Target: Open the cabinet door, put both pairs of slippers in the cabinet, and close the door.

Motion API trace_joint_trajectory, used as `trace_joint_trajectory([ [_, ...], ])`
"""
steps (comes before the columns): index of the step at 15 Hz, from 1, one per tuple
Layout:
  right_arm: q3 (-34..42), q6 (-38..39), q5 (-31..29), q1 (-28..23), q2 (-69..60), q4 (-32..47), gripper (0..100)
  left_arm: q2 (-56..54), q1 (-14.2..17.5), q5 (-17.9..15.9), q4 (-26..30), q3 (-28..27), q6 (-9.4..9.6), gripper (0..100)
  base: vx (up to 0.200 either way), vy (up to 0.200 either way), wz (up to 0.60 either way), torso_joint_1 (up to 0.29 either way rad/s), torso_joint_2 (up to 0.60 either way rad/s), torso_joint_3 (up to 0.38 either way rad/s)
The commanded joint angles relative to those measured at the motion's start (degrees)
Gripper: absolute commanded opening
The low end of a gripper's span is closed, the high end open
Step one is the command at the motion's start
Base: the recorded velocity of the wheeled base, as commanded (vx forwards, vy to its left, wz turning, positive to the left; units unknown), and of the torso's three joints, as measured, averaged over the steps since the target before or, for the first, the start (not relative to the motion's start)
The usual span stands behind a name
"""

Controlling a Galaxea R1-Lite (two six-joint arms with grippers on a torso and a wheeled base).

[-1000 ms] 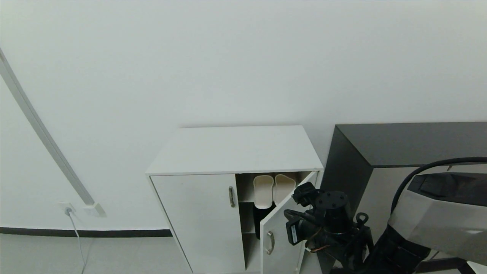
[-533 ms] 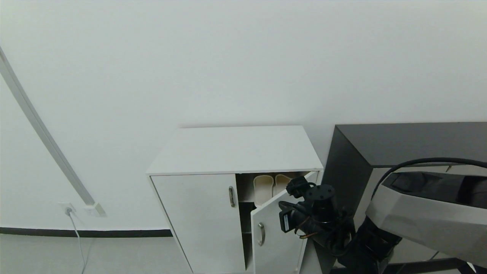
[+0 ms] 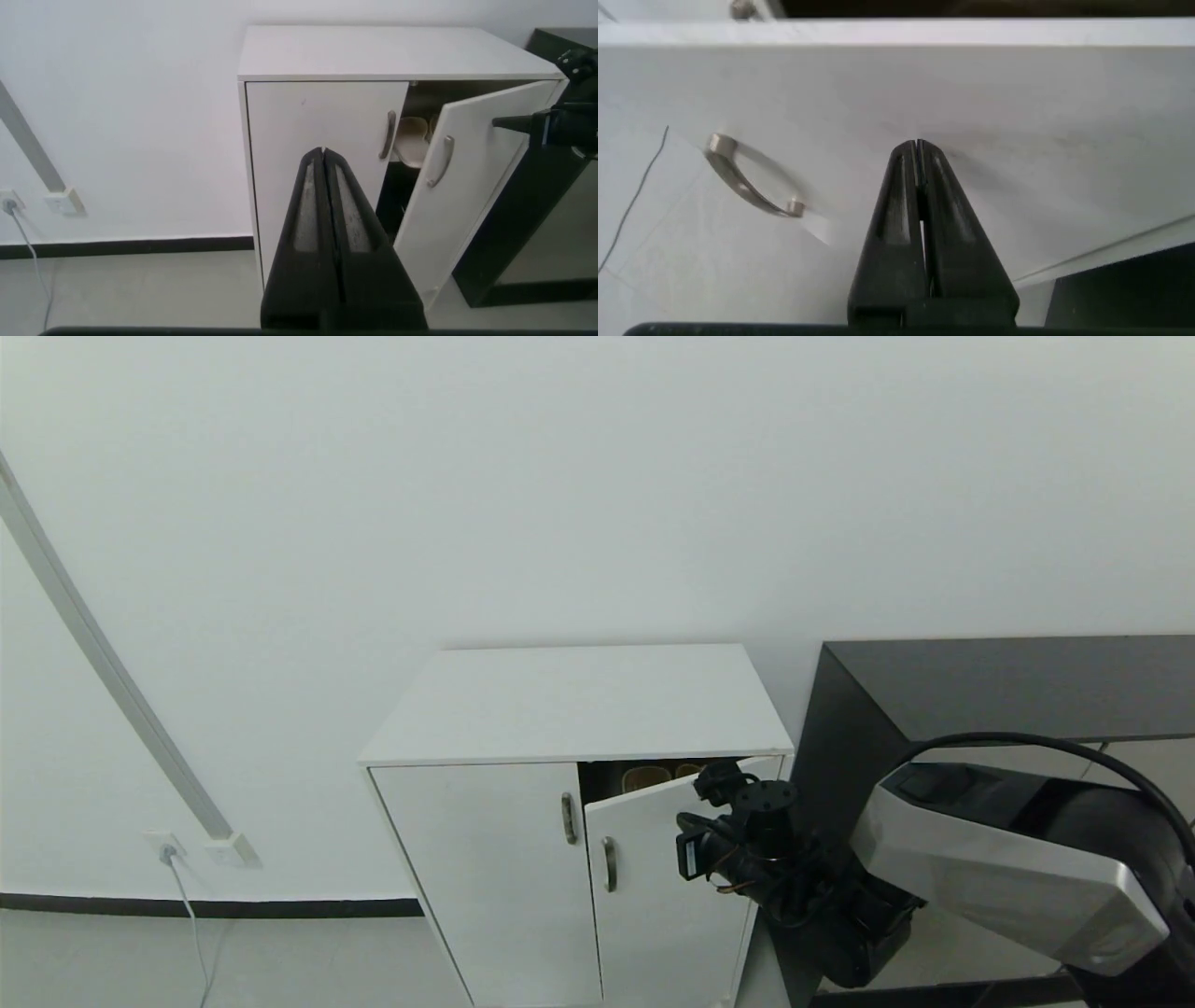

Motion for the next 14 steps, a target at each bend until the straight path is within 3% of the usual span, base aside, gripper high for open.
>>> trace_joint_trajectory([
  [1, -2.33, -0.03, 0.01, -0.38, 2.17, 0.06, 0, -0.01, 0.01, 0.06, 0.0, 0.0, -0.02, 0, 0.0, 0.0, 0.0, 0.0, 0.0, 0.0],
  [14, -11.91, -0.12, 0.01, -2.49, 4.98, 4.46, 0, -0.01, 0.01, 0.06, 0.0, 0.0, -0.11, 0, 0.0, 0.0, 0.0, 0.0, 0.0, 0.0],
])
